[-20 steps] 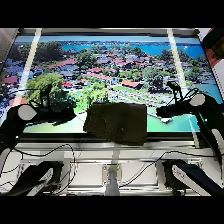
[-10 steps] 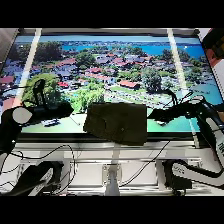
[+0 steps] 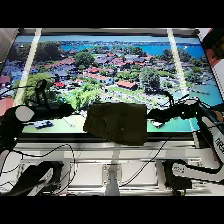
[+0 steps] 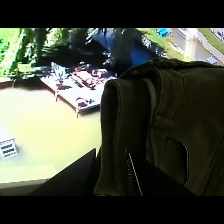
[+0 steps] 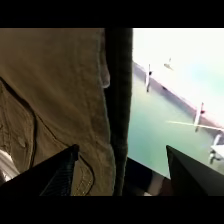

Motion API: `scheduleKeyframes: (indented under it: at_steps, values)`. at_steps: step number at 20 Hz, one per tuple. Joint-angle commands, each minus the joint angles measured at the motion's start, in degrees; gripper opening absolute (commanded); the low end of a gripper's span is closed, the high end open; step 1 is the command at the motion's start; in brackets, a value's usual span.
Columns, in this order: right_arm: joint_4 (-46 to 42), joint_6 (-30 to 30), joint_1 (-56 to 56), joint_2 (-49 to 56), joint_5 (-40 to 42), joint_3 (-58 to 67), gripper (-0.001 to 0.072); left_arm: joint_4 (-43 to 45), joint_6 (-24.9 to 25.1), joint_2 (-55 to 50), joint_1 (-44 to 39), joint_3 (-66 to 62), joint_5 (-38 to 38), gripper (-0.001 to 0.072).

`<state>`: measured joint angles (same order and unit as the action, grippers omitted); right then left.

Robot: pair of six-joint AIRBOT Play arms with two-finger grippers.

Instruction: Fold the clothes and pants, and hang the long-sleeved shirts on hangers.

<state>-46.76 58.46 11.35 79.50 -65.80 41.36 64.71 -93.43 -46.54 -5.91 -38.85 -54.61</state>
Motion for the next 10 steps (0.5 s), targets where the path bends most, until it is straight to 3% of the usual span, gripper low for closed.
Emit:
scheduleKeyframes:
  at_steps: [1, 7, 10]
  values:
    - [-0.6, 4.3, -2.8, 0.8, 3.5, 0.2, 0.0587, 0.0, 0.0, -0.1, 0.0, 0.0, 0.0, 0.0259]
    - [5.7, 4.9, -4.4, 9.0, -1.7, 0.2, 0.0588, -0.3, 0.0, -0.1, 0.0, 0.0, 0.0, 0.0259]
    - [8.3, 0.6, -11.5, 10.9, 0.4, 0.2, 0.0579, -0.4, 0.0, -0.1, 0.0, 0.0, 0.0, 0.0259]
